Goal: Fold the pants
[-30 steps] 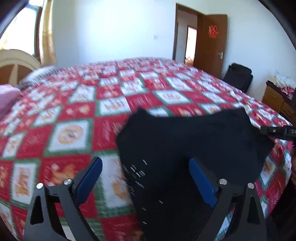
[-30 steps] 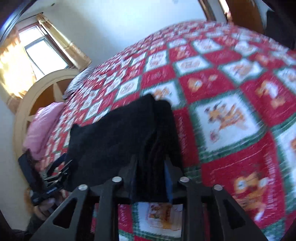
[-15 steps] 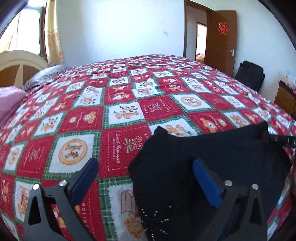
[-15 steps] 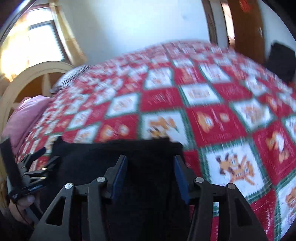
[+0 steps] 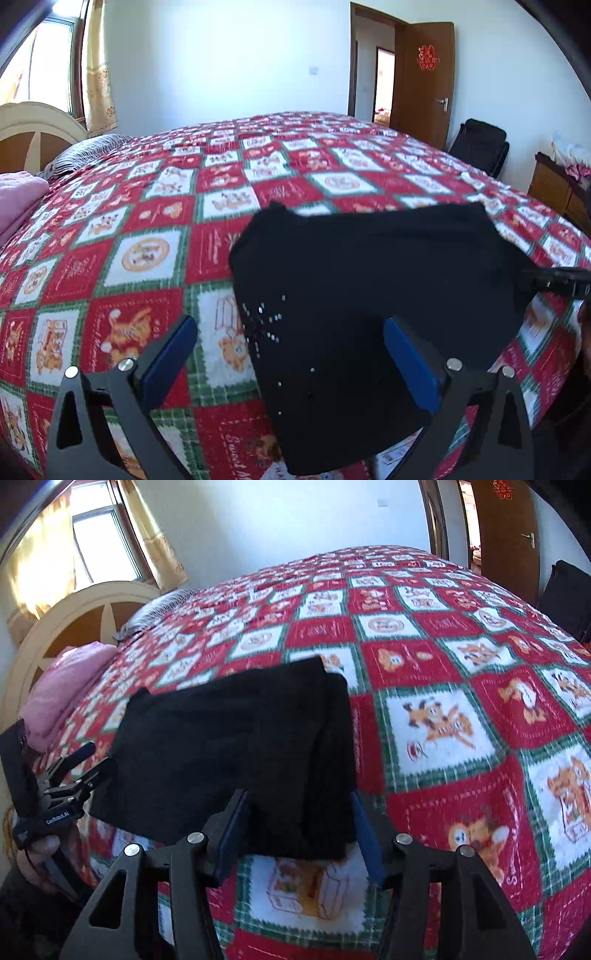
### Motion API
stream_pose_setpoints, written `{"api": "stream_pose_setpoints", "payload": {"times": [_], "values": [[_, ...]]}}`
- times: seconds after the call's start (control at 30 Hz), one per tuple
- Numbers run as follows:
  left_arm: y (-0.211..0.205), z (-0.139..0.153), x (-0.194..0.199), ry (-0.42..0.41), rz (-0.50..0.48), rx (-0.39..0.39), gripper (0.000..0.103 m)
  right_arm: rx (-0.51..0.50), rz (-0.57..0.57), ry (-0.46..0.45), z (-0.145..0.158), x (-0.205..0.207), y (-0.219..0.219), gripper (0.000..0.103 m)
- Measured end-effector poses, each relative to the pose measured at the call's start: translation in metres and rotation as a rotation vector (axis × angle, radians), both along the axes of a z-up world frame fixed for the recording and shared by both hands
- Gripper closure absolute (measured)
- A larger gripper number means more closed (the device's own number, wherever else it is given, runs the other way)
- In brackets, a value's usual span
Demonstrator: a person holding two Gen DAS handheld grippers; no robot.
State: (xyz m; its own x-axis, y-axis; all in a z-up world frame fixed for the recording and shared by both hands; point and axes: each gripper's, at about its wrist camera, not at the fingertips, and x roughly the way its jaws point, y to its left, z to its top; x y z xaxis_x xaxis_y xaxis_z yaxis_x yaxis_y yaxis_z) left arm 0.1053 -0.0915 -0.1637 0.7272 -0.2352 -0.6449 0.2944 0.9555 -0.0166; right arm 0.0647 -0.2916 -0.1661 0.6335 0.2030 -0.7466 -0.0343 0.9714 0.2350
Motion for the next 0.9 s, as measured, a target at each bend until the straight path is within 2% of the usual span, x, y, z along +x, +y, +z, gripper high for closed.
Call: {"api": "stream_pose_setpoints", "payload": {"times": [0.07, 0.23, 0.37, 0.5, 0.67, 0.77, 0.9], "values": [[0.003, -0.004, 0.002, 0.009, 0.000, -0.025, 0.000, 0.043, -0.011, 0.017, -0.005, 0.003, -0.007, 0.046], [0.009, -0.009, 0.003, 0.036, 0.003, -0.077, 0.000, 0.044, 0.002, 0.020, -0.010, 0.004, -0.007, 0.044], [0.008, -0.002, -0.002, 0.019, 0.002, -0.062, 0.000, 0.084, -0.016, 0.006, -0.001, 0.002, -0.010, 0.043], [0.010, 0.006, -0.003, -0.001, 0.002, -0.080, 0.000, 0.110, -0.044, -0.077, 0.020, -0.001, -0.016, 0.042], [0.010, 0.005, 0.005, 0.000, 0.009, -0.061, 0.000, 0.138, -0.065, -0.085, 0.024, 0.014, -0.020, 0.042], [0.009, 0.000, 0.008, 0.016, 0.019, -0.050, 0.000, 0.165, -0.038, -0.111, 0.028, 0.020, -0.014, 0.042], [0.006, -0.003, 0.009, 0.028, 0.017, -0.055, 0.000, 0.188, 0.067, -0.144, 0.041, 0.036, 0.015, 0.042]]}}
